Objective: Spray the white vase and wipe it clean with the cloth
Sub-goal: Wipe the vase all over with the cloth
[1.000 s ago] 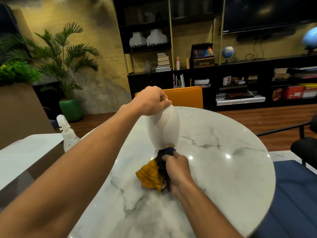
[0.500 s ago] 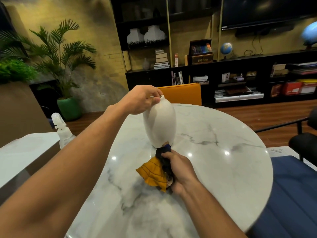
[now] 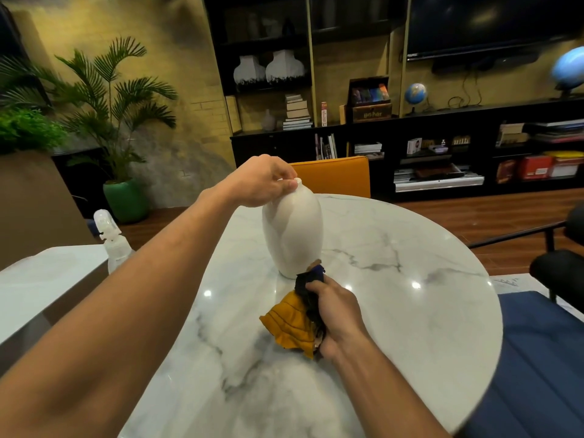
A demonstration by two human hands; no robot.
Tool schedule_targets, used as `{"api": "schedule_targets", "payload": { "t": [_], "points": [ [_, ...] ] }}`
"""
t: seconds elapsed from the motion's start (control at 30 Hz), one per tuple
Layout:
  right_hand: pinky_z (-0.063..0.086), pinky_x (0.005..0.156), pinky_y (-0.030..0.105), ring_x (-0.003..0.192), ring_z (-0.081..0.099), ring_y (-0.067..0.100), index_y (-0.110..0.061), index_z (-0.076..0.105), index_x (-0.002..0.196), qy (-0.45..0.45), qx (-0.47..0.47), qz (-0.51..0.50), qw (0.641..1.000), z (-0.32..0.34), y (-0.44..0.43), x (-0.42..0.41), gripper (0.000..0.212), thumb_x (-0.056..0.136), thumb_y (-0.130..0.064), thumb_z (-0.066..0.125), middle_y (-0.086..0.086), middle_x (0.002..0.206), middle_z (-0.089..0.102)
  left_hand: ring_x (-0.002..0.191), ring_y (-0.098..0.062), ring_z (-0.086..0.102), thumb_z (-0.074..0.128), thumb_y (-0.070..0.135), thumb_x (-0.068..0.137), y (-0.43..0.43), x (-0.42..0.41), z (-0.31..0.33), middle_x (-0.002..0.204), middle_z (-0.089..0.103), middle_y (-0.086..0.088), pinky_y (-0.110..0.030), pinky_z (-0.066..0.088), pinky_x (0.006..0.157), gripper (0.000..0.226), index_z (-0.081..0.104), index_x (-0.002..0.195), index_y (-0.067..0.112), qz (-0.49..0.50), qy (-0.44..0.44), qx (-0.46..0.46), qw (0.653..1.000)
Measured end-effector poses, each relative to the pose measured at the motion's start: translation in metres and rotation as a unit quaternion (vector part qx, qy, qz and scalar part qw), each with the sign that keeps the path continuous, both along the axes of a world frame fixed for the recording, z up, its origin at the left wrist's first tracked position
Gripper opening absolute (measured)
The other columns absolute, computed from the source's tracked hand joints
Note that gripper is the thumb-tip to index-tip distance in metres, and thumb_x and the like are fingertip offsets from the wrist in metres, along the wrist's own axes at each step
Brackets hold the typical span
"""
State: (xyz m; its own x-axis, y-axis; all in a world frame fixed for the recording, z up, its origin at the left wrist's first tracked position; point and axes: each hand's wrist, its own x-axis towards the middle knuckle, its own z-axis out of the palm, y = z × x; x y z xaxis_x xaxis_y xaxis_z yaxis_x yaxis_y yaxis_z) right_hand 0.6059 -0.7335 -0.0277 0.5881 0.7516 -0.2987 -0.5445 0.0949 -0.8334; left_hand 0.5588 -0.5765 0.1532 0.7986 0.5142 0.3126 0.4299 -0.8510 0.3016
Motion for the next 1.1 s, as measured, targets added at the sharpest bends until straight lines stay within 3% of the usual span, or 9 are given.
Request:
{"api": "schedule_targets", "payload": {
  "t": [0.1,0.17,0.27,0.5,0.63,0.73,0.87,0.97,1.1],
  "points": [
    [0.060,0.085,0.058,0.095,0.073,0.039,-0.023,0.079,0.104,-0.039,0.009,-0.027,0.999,0.004,-0.001,-0.004,0.028,0.080,-0.017,0.064,0.019,0.099,0.076,0.118,-0.018,0.056,0.059,0.029,0.100,0.005,-0.005,-0.002,0.132,0.062,0.004,-0.041,0.050,0.104,0.022,0.075,0.114,0.021,-0.027,-0.008,-0.023,0.999],
    [0.061,0.085,0.040,0.093,0.072,0.023,-0.025,0.075,0.115,-0.089,0.023,-0.076,0.993,0.009,-0.002,-0.006,0.030,0.093,-0.011,0.059,0.004,0.100,0.076,0.123,-0.018,0.054,0.056,0.030,0.102,0.008,-0.008,-0.004,0.137,0.059,0.005,-0.041,0.047,0.107,0.027,0.074,0.118,0.019,-0.038,-0.015,-0.049,0.998],
    [0.057,0.096,0.032,0.110,0.067,0.012,-0.031,0.064,0.135,-0.151,0.044,-0.165,0.974,0.027,-0.004,-0.009,0.039,0.100,-0.014,0.057,-0.010,0.119,0.072,0.133,-0.017,0.048,0.049,0.031,0.105,0.014,-0.011,-0.012,0.144,0.055,0.008,-0.044,0.042,0.114,0.033,0.071,0.127,0.019,-0.059,-0.035,-0.115,0.991],
    [0.045,0.109,0.033,0.133,0.054,0.017,-0.024,0.051,0.149,-0.283,0.075,-0.252,0.922,0.074,0.020,0.006,0.044,0.106,-0.019,0.051,-0.002,0.144,0.060,0.139,-0.018,0.045,0.037,0.026,0.108,0.021,-0.015,-0.023,0.149,0.053,0.006,-0.046,0.032,0.121,0.039,0.075,0.112,0.020,-0.078,-0.107,-0.242,0.961],
    [0.040,0.093,0.021,0.119,0.055,0.011,-0.022,0.053,0.147,-0.416,0.035,-0.205,0.885,0.095,0.042,0.016,0.042,0.106,-0.013,0.049,-0.002,0.135,0.062,0.138,-0.018,0.047,0.024,0.036,0.110,0.024,-0.014,-0.027,0.148,0.054,0.006,-0.045,0.030,0.122,0.056,0.076,0.113,0.015,-0.080,-0.118,-0.247,0.959],
    [0.045,0.091,0.028,0.117,0.051,0.020,-0.022,0.056,0.141,-0.546,-0.005,-0.167,0.821,0.095,0.054,0.012,0.039,0.105,-0.014,0.046,0.005,0.129,0.064,0.139,-0.017,0.047,0.020,0.039,0.110,0.024,-0.014,-0.028,0.149,0.053,0.005,-0.043,0.029,0.122,0.060,0.077,0.105,0.020,-0.095,-0.130,-0.264,0.951],
    [0.046,0.107,0.044,0.132,0.042,0.026,-0.017,0.036,0.158,-0.660,-0.055,-0.150,0.734,0.073,0.055,0.006,0.058,0.103,-0.017,0.055,0.005,0.159,0.042,0.139,-0.017,0.045,0.017,0.038,0.110,0.022,-0.013,-0.031,0.149,0.052,0.008,-0.042,0.029,0.122,0.061,0.075,0.109,0.020,-0.082,-0.124,-0.238,0.960],
    [0.055,0.095,0.043,0.118,0.052,0.027,-0.010,0.031,0.159,-0.749,-0.070,-0.150,0.642,0.048,0.054,0.006,0.082,0.089,-0.011,0.075,0.006,0.161,0.040,0.137,-0.017,0.047,0.018,0.038,0.111,0.024,-0.012,-0.033,0.148,0.053,0.009,-0.042,0.031,0.121,0.060,0.074,0.116,0.018,-0.080,-0.122,-0.220,0.964],
    [0.060,0.083,0.044,0.100,0.058,0.030,0.000,0.047,0.149,-0.818,-0.051,-0.187,0.541,0.024,0.055,0.019,0.090,0.070,-0.001,0.090,0.013,0.155,0.048,0.138,-0.017,0.046,0.018,0.036,0.111,0.024,-0.012,-0.033,0.149,0.052,0.007,-0.041,0.032,0.121,0.059,0.072,0.121,0.014,-0.084,-0.120,-0.215,0.965]
  ]
}}
